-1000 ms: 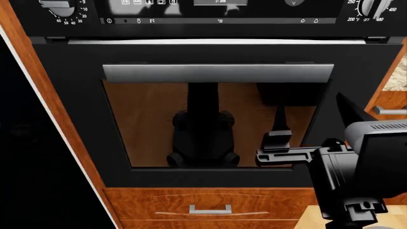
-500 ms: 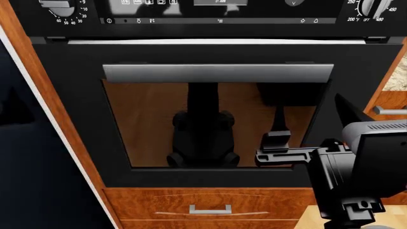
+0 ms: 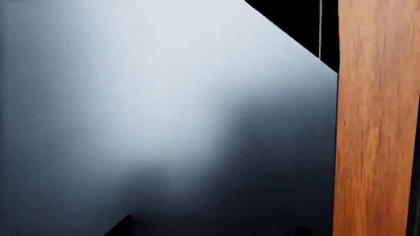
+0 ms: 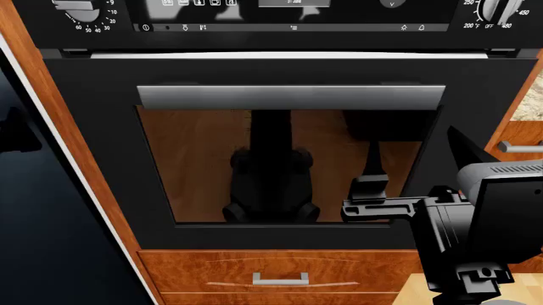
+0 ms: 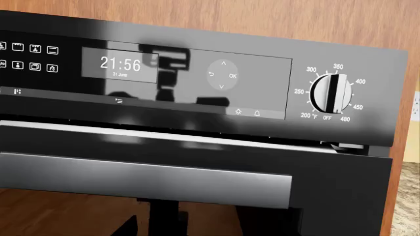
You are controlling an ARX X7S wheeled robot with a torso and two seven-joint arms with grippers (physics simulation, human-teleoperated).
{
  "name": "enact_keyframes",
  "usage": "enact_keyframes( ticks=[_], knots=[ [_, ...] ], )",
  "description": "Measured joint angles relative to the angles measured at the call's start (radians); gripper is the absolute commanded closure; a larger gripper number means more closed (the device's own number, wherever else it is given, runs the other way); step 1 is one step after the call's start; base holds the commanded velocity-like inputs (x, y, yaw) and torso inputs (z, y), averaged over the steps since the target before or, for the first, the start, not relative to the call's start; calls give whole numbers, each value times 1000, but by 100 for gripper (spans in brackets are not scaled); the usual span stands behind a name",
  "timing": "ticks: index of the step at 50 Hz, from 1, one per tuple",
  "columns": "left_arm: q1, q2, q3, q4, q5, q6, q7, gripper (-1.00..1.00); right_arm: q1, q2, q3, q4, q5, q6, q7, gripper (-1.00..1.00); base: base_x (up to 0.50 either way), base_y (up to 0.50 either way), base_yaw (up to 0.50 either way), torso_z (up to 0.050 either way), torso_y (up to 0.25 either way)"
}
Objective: Close the fridge door
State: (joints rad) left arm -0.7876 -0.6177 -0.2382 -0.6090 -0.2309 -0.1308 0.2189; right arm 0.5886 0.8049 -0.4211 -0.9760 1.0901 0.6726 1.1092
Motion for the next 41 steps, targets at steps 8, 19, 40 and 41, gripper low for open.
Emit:
enact_keyframes(
  ticks=[8,19,40,41],
  knots=[
    [-68,-16,-5,-147,-3,82,133,-100,-1,2,-2,1,-1,-2,1,-100,0,0,-3,0,0],
    [-131,-36,-19,-289,-22,161,295,-100,0,5,-6,0,-1,-4,5,-100,6,0,-10,0,0],
    [-251,-97,-26,-500,-36,192,486,-100,-16,12,-10,5,-12,-22,1,-100,21,0,-24,2,0],
    [-257,-99,-26,-513,-38,196,492,-100,-17,12,-10,6,-12,-22,1,-100,26,-3,-30,0,0]
  ],
)
